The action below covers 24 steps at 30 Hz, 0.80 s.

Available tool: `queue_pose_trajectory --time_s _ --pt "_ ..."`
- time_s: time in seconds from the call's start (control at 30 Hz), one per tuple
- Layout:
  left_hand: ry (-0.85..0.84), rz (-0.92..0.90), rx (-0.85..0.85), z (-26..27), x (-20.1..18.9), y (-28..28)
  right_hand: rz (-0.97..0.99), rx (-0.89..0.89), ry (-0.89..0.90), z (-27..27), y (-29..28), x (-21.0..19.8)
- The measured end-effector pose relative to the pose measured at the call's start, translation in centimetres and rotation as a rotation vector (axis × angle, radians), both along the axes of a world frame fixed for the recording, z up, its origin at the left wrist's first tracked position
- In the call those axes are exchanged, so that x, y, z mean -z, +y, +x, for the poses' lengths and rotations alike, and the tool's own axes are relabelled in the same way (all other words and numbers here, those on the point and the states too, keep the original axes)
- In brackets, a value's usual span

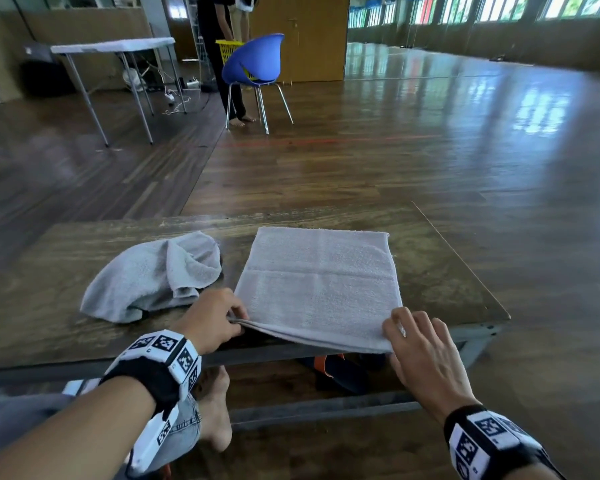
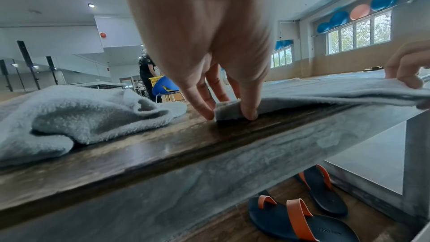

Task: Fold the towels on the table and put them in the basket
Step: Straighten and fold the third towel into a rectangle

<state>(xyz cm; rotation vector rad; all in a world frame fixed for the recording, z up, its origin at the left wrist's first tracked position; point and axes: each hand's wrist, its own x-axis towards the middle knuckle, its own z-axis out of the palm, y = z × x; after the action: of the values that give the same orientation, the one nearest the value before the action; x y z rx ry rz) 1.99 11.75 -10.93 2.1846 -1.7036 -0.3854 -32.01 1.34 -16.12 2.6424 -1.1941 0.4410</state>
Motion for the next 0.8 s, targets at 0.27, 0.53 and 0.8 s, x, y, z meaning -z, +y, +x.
queue_pose_trajectory --time_s 0.27,0.53,0.8 --pt "0.098 -0.138 -0.054 1.0 -2.8 -0.4 0.256 0.023 -0.504 -1.4 -1.4 -2.4" --pt "0.145 -0.270 -0.089 1.5 -7.4 -1.9 0.358 -0.045 -0.827 -1.4 -4.4 -7.2" --pt "0.132 -0.298 -0.070 1.5 -9.0 -2.0 0.348 -0.121 -0.764 -1.4 -6.1 -10.2"
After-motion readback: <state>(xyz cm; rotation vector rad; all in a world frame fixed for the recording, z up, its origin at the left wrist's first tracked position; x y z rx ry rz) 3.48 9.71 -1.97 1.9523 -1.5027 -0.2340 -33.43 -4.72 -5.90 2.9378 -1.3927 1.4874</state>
